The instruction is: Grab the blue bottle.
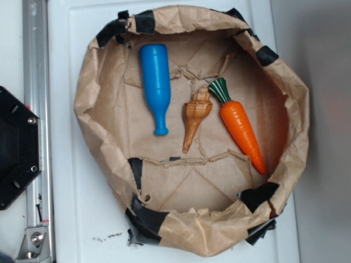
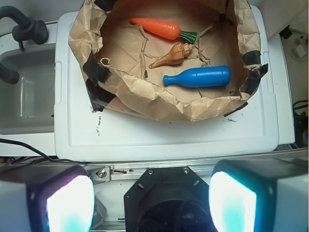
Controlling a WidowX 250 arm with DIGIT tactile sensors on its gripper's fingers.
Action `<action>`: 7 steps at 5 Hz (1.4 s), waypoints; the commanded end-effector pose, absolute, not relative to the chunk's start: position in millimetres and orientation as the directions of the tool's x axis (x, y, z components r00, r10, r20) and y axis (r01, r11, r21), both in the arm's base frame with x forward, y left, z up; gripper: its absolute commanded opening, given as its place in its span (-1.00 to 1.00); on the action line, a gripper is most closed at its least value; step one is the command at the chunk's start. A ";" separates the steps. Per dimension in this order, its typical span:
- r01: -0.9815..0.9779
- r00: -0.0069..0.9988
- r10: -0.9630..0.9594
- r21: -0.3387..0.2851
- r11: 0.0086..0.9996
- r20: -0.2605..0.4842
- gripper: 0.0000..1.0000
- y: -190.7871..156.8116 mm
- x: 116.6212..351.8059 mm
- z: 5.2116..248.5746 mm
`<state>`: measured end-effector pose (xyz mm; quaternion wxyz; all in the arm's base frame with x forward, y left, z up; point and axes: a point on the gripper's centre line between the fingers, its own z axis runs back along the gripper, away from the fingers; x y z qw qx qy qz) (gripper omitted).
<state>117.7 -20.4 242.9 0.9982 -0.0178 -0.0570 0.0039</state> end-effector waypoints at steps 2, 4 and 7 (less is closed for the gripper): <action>0.009 0.992 -0.009 0.005 1.000 0.128 1.00 11.6 159.9 192.9; -0.405 0.891 0.405 -0.045 0.913 0.207 1.00 42.9 220.3 150.4; -0.791 0.600 0.783 -0.022 0.611 0.165 1.00 54.1 235.0 63.4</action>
